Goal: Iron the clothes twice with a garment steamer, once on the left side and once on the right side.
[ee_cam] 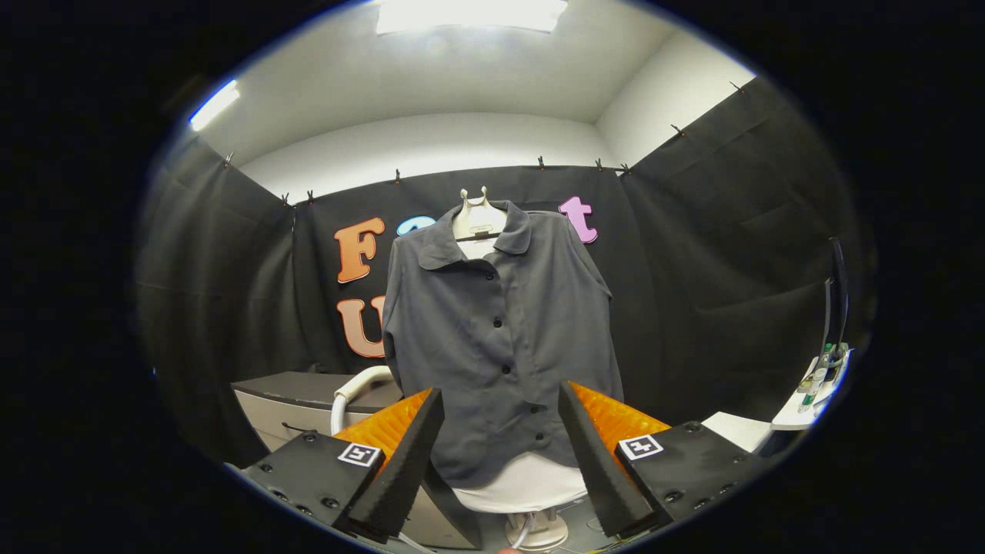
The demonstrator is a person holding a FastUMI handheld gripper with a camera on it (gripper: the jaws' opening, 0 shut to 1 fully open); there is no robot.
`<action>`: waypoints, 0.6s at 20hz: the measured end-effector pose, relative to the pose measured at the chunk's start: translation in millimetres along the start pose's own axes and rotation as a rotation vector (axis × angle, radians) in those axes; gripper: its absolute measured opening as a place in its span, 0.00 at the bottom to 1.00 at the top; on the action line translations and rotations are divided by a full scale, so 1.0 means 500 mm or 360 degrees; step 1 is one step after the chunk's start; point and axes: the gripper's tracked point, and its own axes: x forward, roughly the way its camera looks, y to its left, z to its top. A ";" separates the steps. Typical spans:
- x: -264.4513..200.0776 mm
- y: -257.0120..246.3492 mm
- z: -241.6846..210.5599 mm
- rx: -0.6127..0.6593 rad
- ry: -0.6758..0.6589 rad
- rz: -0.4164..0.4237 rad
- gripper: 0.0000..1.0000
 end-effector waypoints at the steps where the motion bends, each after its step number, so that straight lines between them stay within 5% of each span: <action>1: -0.001 0.001 -0.001 0.0000 0.0003 0.0001 0.96; 12: -0.006 0.022 0.001 -0.0019 -0.0008 0.0014 0.96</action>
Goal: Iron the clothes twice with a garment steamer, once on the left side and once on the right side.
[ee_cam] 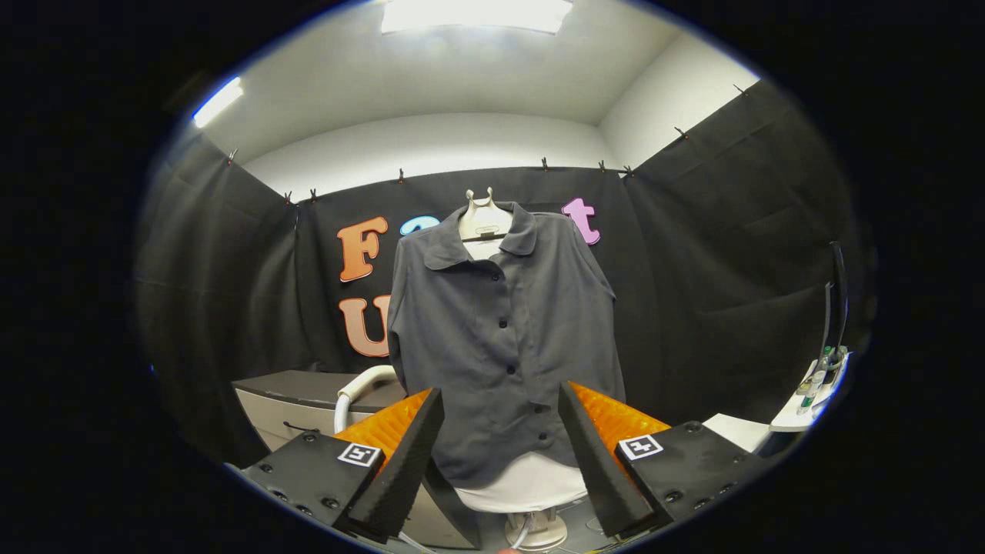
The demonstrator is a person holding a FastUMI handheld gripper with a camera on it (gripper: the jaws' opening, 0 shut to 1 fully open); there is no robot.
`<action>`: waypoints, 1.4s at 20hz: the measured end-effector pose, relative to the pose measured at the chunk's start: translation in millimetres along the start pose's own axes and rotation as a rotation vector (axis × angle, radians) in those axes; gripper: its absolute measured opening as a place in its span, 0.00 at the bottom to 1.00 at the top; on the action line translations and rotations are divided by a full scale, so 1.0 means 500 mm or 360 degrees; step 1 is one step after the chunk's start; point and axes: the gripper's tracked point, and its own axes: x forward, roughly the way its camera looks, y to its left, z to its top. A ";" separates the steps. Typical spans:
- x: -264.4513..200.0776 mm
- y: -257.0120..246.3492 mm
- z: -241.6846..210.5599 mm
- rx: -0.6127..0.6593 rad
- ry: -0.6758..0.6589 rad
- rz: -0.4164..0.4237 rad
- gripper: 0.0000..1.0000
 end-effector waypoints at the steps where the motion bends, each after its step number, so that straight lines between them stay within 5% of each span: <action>1: 0.001 0.004 -0.001 -0.0003 0.0001 0.0003 0.97; 15: 0.034 0.030 0.002 0.0009 -0.0001 0.0020 0.96; 28: 0.227 0.310 0.054 0.0043 -0.0014 0.0316 0.96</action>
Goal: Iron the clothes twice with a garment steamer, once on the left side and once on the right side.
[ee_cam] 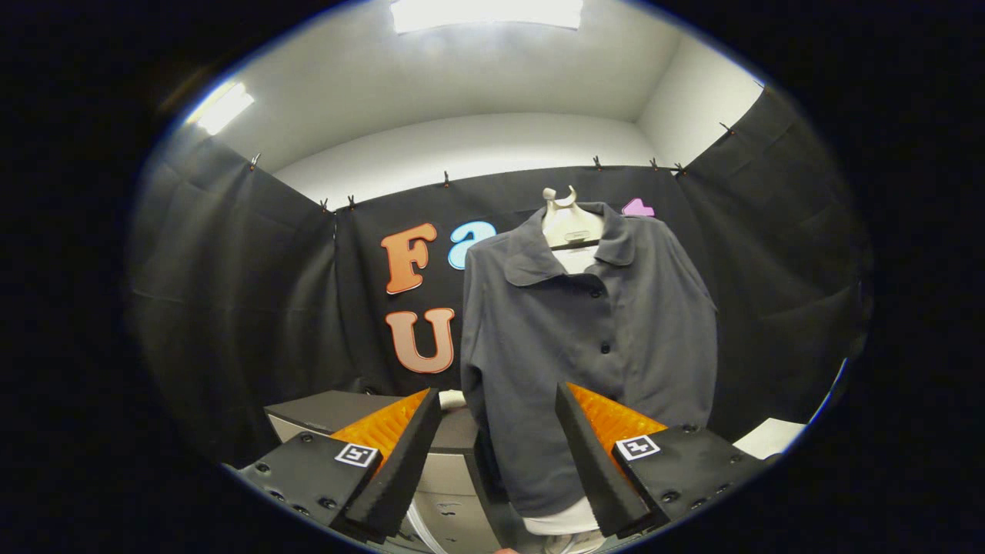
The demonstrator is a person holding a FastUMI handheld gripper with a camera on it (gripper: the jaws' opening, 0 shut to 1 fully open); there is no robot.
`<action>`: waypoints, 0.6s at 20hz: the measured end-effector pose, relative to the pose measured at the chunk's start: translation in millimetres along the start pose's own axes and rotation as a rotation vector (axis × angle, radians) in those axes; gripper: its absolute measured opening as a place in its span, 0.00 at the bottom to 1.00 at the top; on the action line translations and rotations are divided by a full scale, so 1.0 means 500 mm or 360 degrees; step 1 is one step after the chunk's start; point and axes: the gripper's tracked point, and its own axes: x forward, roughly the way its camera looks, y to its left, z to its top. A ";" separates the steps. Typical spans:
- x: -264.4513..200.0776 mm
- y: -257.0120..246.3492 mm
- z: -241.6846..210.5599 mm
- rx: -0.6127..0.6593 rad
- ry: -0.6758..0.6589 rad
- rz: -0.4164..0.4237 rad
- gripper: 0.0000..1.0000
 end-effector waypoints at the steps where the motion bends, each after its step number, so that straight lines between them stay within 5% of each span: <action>1: 0.031 0.027 -0.001 0.0000 0.0020 0.0027 0.96; 8: 0.262 0.203 -0.069 -0.0003 0.0200 0.0202 0.97; 12: 0.406 0.270 -0.149 -0.0077 0.0313 0.0170 0.96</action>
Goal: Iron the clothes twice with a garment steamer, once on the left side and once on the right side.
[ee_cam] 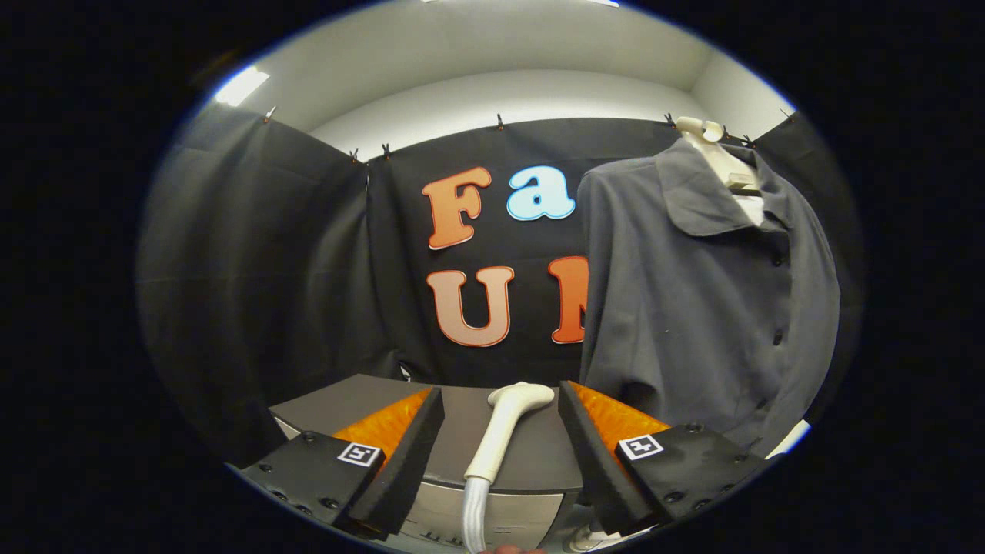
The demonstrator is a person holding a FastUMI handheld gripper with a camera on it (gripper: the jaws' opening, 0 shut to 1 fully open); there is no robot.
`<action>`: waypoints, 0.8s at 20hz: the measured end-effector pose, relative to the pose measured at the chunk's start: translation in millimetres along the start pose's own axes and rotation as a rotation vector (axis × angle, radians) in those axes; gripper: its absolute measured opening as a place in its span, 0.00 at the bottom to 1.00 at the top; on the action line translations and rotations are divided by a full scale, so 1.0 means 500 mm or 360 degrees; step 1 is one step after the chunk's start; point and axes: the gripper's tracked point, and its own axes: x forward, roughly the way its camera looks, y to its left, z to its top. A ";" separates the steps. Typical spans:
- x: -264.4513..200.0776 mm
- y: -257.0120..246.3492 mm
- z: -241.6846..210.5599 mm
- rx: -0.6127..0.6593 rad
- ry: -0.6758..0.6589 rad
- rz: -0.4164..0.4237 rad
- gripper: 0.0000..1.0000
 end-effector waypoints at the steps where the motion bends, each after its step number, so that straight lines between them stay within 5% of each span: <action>1: 0.039 0.004 -0.016 -0.0010 0.0042 -0.0033 0.97; 6: 0.200 0.021 -0.121 -0.0064 0.0262 -0.0126 0.96; 16: 0.337 -0.022 -0.285 -0.0048 0.0646 -0.0217 0.97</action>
